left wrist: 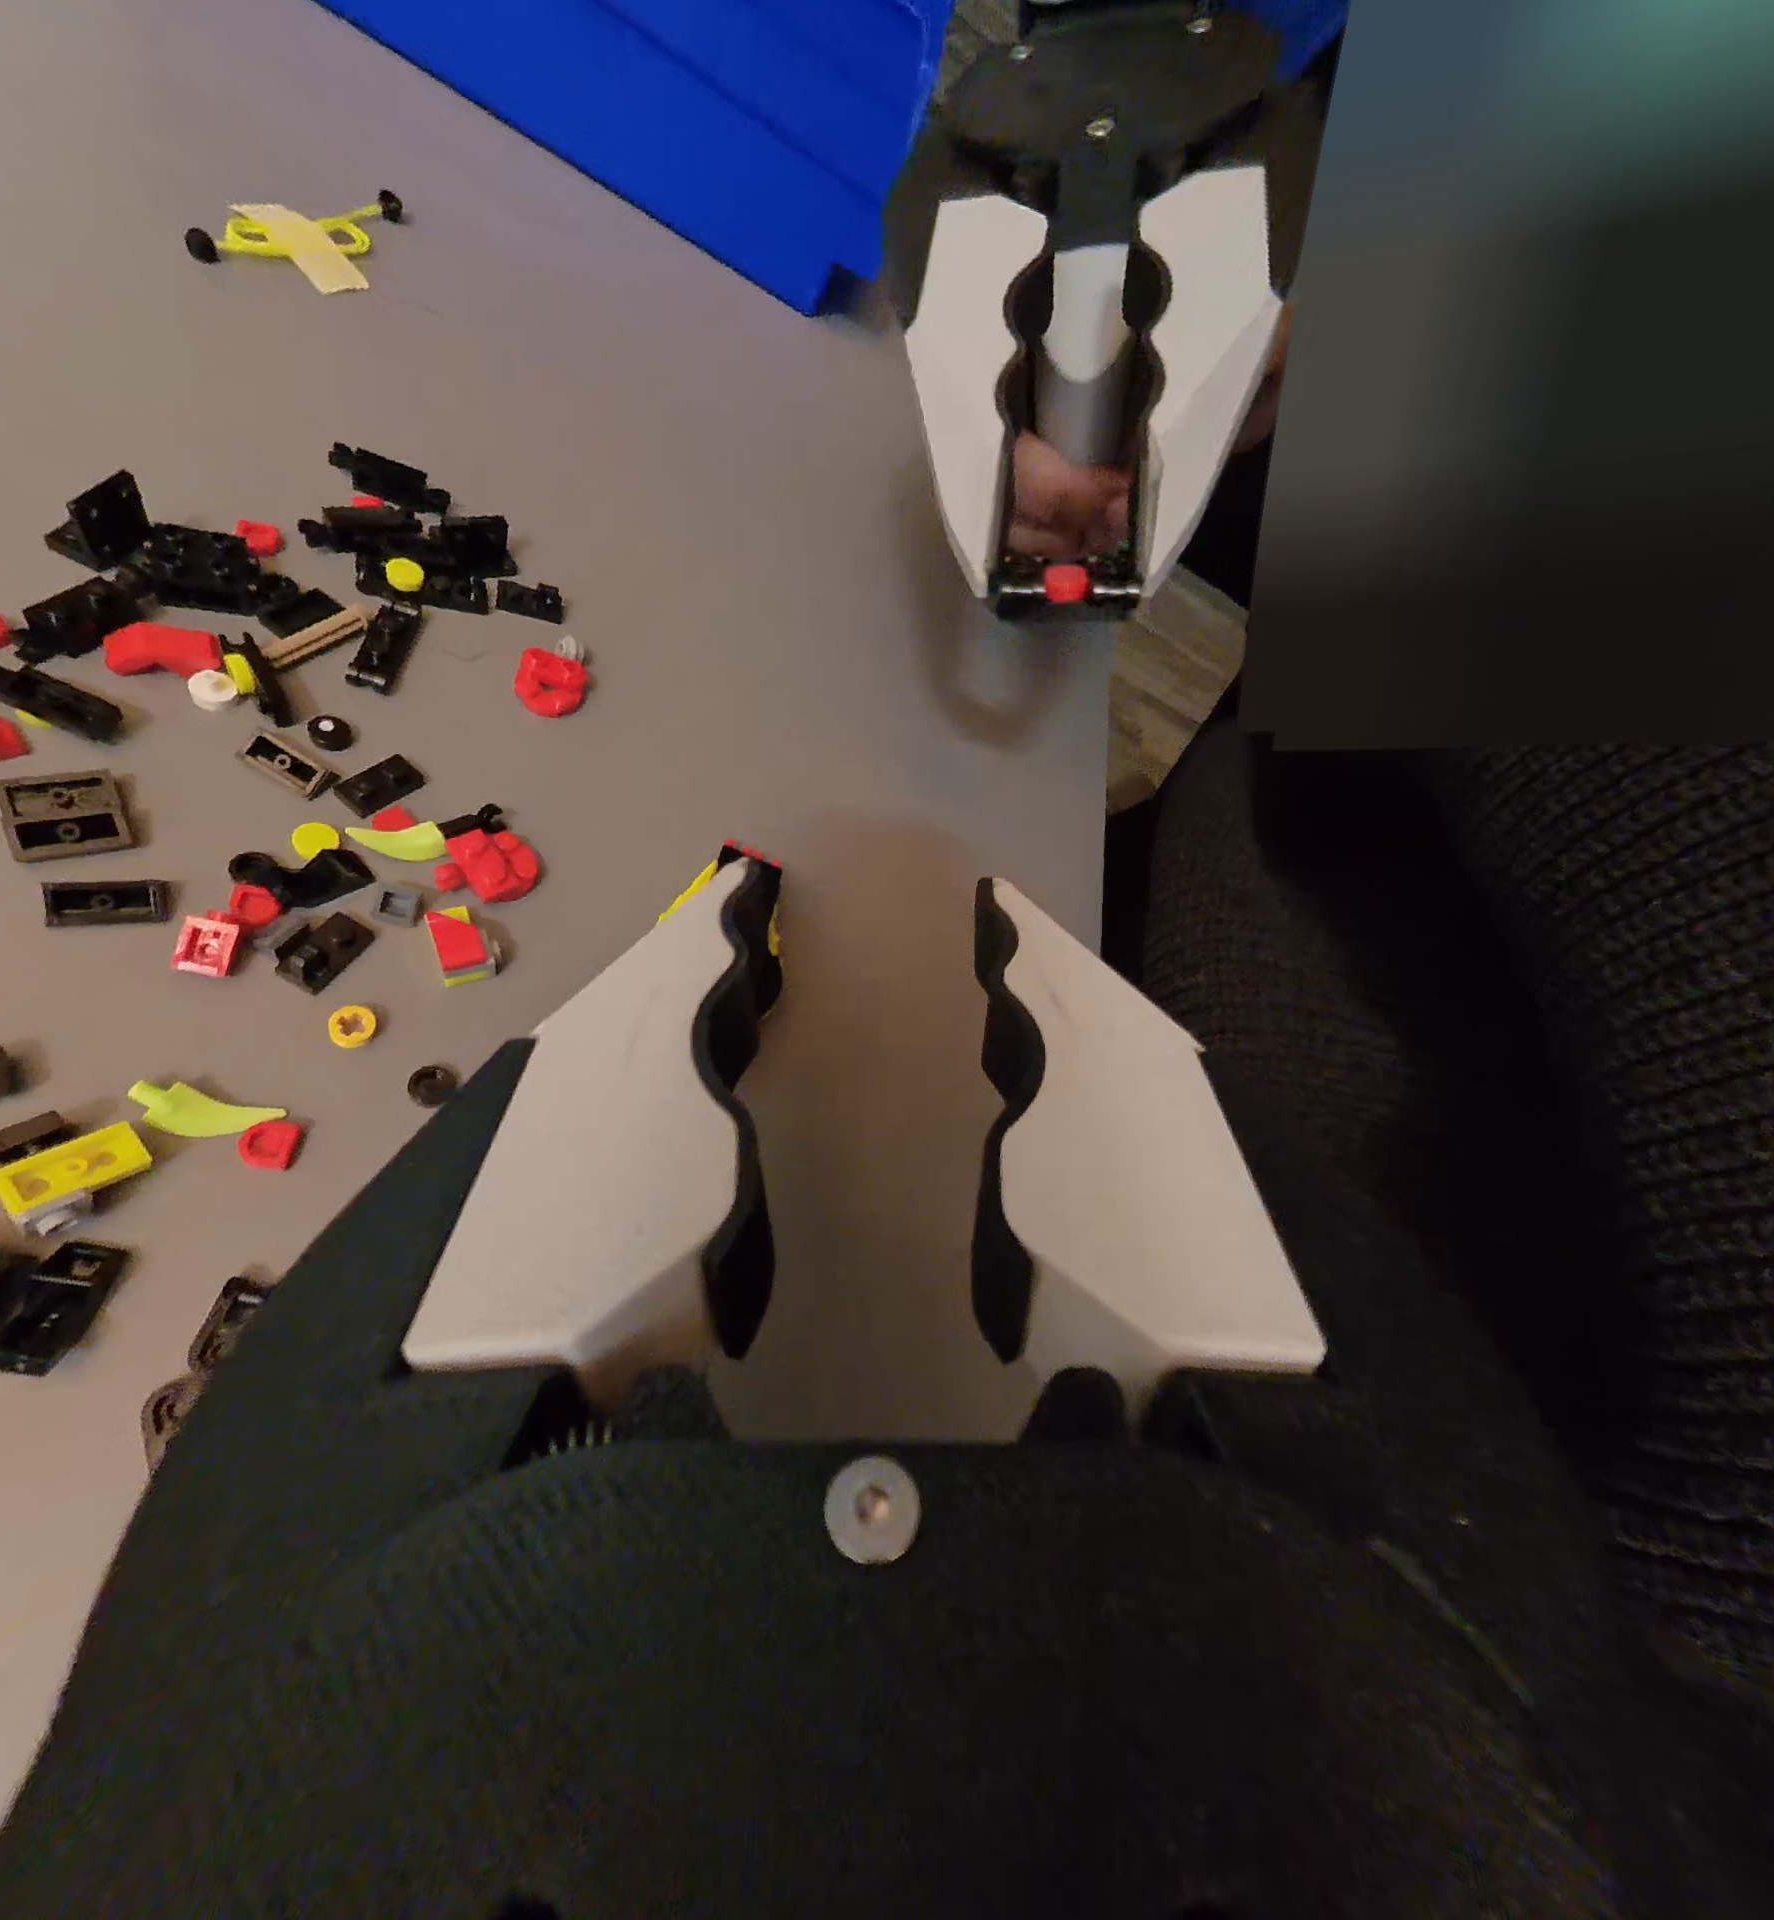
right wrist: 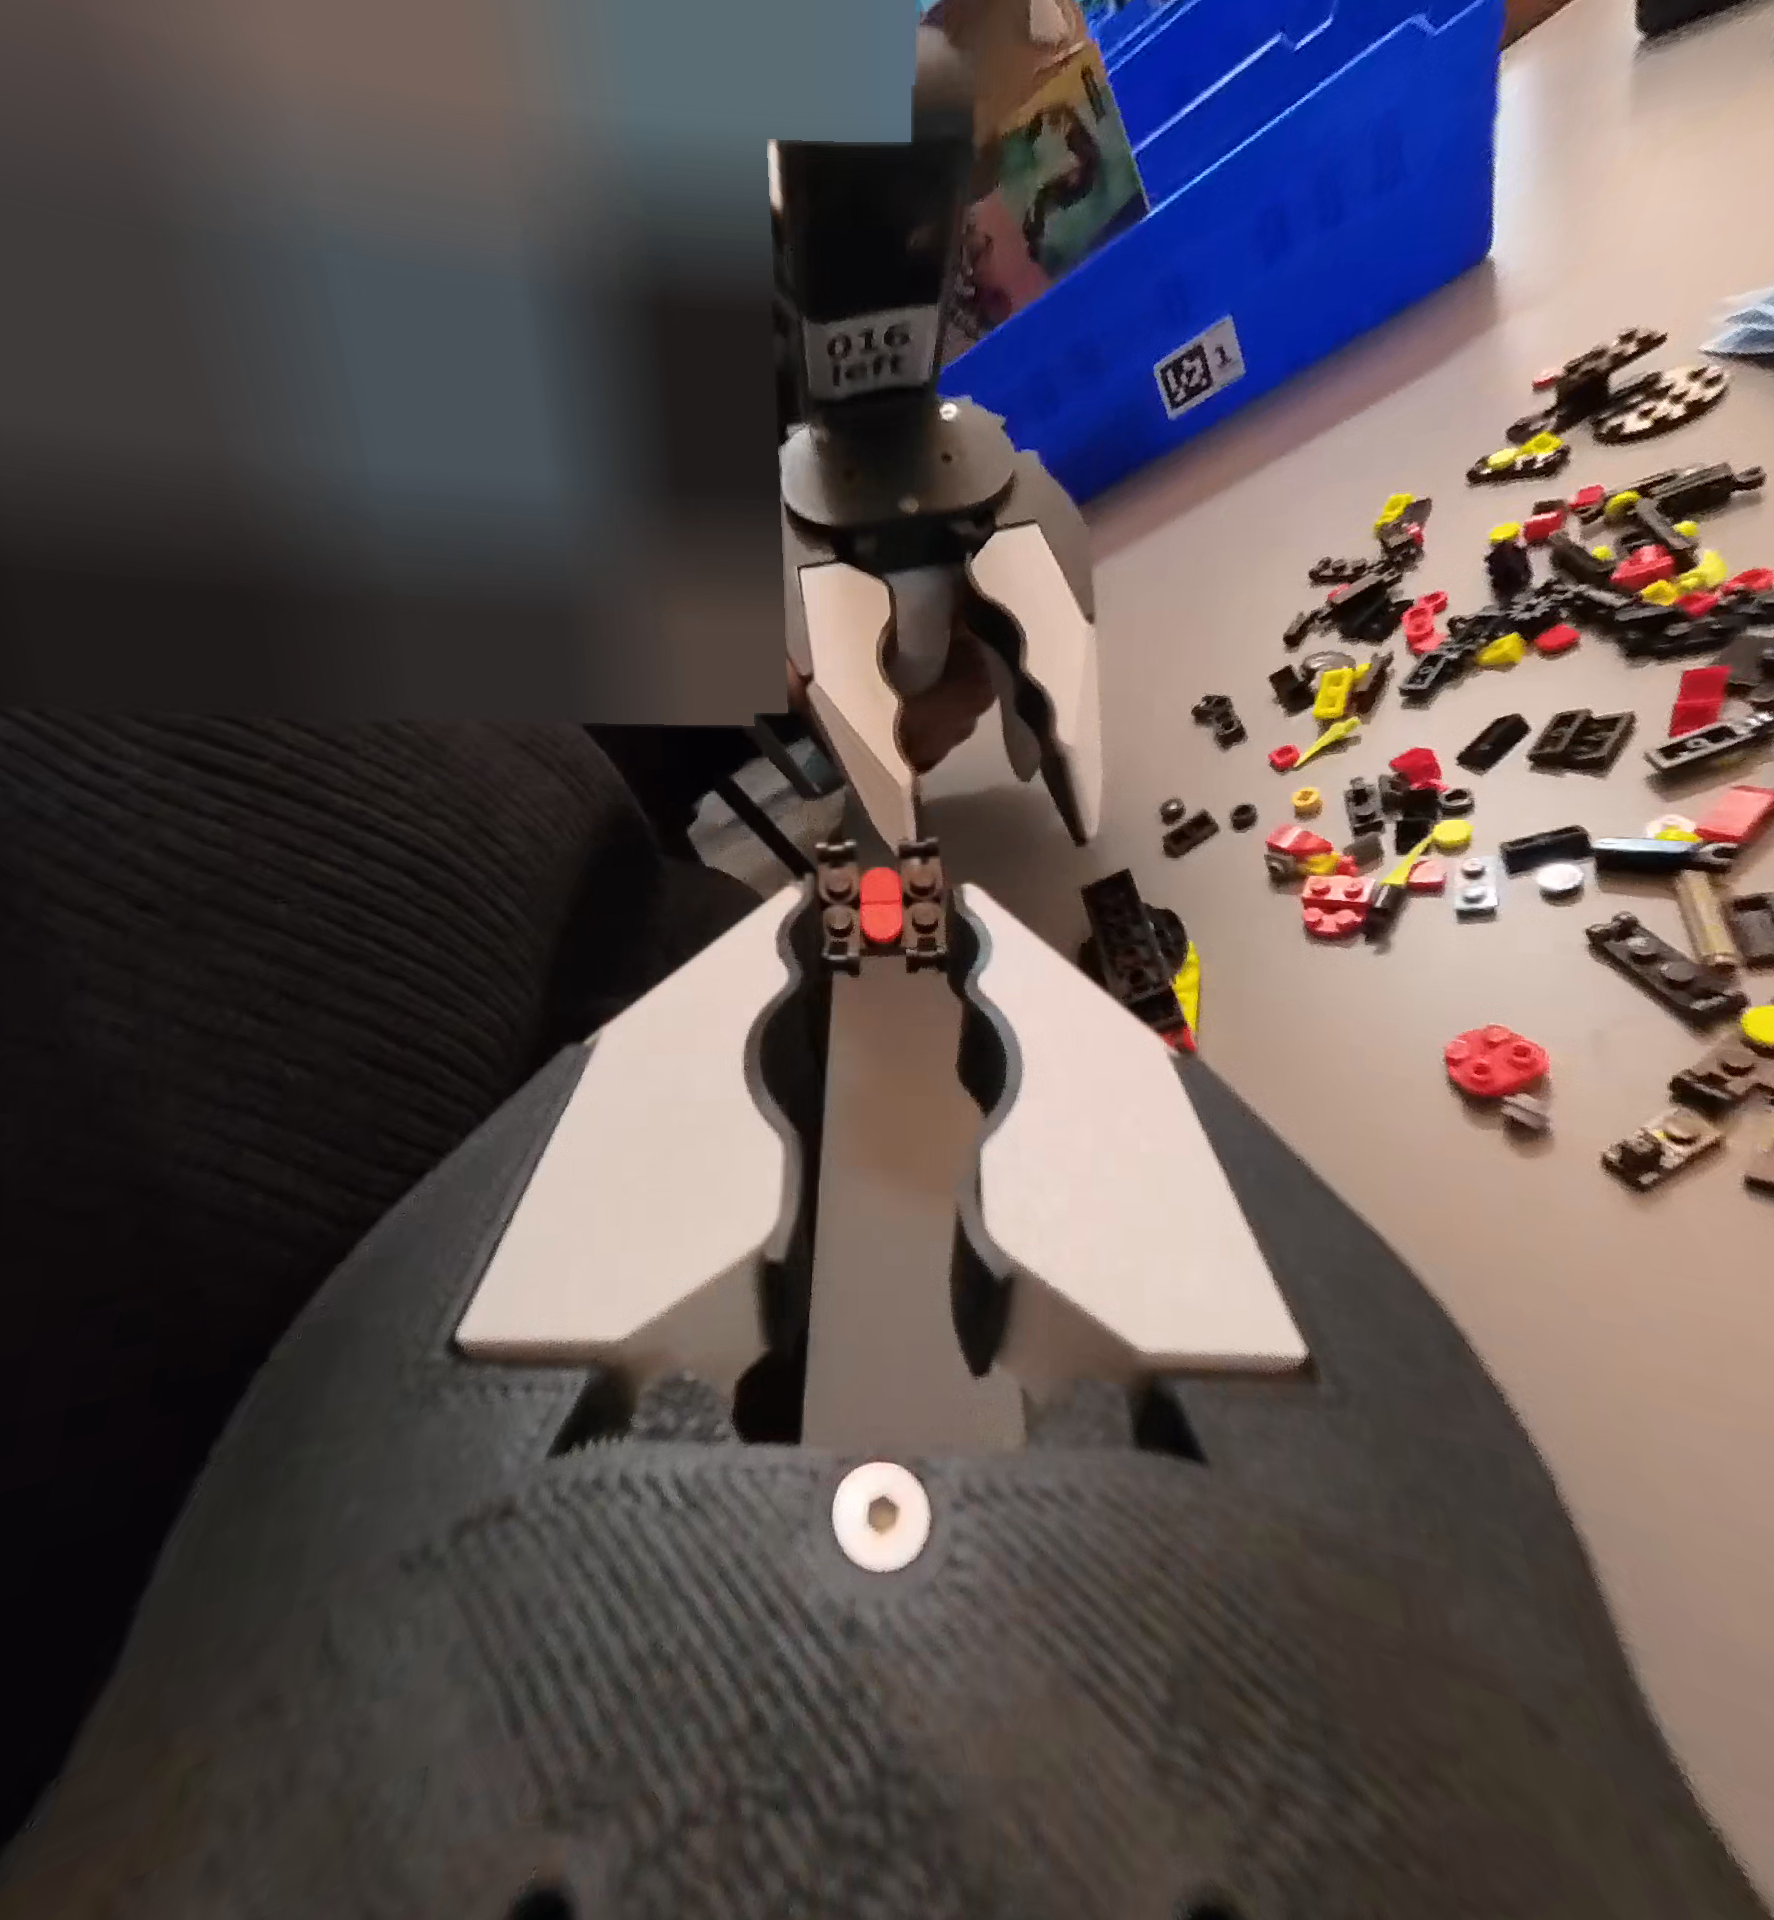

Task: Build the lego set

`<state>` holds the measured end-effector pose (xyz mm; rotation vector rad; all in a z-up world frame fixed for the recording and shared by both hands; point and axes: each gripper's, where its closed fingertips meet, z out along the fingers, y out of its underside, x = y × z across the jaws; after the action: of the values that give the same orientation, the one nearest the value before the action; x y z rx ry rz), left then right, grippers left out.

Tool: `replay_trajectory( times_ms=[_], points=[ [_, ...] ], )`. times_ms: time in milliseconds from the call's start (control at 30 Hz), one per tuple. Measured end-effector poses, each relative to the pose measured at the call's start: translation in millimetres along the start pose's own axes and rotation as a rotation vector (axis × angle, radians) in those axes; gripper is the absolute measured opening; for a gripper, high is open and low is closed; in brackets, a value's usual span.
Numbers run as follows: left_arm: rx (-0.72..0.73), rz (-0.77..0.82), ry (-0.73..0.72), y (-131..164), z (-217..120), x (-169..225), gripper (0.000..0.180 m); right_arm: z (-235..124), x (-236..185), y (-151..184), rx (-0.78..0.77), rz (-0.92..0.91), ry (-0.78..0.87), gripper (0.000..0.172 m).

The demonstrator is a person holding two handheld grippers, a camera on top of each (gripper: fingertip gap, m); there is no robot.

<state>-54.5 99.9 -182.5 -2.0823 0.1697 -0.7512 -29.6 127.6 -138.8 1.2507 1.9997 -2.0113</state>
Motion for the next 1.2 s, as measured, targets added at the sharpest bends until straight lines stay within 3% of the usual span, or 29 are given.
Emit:
replay_trajectory(
  times_ms=[267,433,667,967,1200],
  points=[
    [0.072,0.068,0.018,-15.2,-0.2,12.4,0.036,7.2,3.0,-0.8,0.030,0.099,-0.004,0.022],
    [0.100,0.199,-0.013,-21.5,-2.6,20.3,0.035,19.3,15.2,20.0,-0.097,0.050,0.102,0.023],
    [0.051,0.261,0.004,-13.6,6.0,29.6,0.033,29.7,2.7,21.9,-0.091,0.159,0.006,0.022],
    [0.053,0.170,-0.022,-13.6,5.0,17.0,0.033,20.9,13.4,9.4,-0.020,0.139,0.070,0.022],
    [0.042,0.055,-0.003,-10.4,5.9,9.7,0.031,20.6,22.7,13.6,-0.073,-0.079,0.196,0.023]
  ],
)
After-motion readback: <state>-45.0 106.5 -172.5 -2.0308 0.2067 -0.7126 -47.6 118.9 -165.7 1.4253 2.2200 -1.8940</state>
